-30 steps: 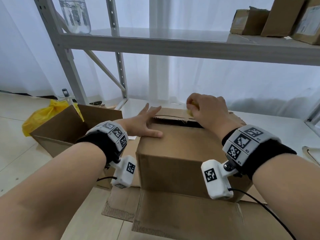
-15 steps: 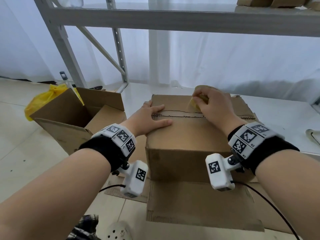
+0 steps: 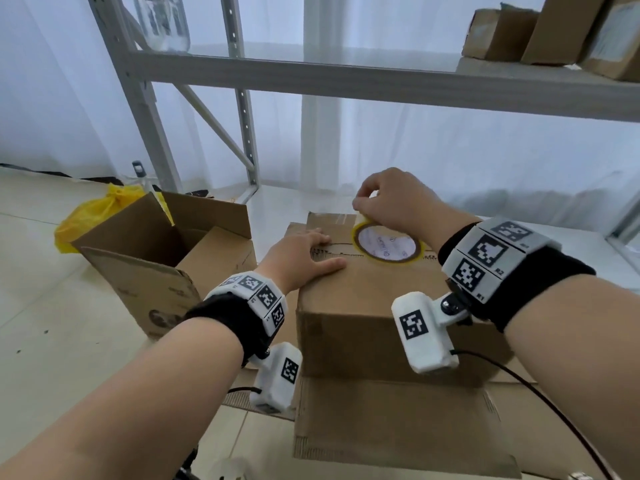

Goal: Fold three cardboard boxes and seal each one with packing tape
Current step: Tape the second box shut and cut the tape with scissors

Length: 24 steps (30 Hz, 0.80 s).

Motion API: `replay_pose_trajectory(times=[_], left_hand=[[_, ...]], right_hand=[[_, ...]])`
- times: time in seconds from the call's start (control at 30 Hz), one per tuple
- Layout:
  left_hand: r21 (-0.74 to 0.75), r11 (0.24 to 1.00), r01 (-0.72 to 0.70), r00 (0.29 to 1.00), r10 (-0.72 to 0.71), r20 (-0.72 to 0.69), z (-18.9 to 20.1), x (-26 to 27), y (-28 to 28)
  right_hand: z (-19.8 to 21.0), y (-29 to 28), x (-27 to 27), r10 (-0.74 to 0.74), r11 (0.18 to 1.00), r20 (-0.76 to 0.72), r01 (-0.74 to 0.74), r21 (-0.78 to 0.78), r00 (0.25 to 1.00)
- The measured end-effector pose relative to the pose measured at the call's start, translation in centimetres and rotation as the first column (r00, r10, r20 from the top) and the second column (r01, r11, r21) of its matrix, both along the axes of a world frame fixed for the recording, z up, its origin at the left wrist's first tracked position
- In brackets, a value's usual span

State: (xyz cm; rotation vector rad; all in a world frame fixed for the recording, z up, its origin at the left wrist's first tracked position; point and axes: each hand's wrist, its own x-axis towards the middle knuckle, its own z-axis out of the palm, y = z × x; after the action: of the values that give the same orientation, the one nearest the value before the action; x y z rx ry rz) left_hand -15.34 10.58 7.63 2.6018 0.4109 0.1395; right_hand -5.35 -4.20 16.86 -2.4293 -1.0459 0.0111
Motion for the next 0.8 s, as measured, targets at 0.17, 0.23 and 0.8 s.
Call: replay_pose_trajectory(times=[0.17, 0.23, 0.8], left_hand=[[-0.116, 0.993, -0.020, 0.997, 0.028, 0.074, -0.1, -0.5, 0.2], [-0.212, 0.977, -0.015, 0.997, 0.031, 0.072, -0.4, -1.0, 1.2], [-0.853, 0.520, -0.051, 0.956, 0.272, 0.108, 0.2, -2.1, 4.7]], right_hand=[[1.5, 3.1, -1.6, 0.101, 0.976, 0.047, -0.090, -0.197, 0.994], [1.2, 4.3, -1.8, 0.107, 0.967, 0.000, -0.104, -0.233, 0.994], [0.0, 10.7, -2.8, 0.181, 0.749, 0.168, -0.025, -0.662, 0.969]])
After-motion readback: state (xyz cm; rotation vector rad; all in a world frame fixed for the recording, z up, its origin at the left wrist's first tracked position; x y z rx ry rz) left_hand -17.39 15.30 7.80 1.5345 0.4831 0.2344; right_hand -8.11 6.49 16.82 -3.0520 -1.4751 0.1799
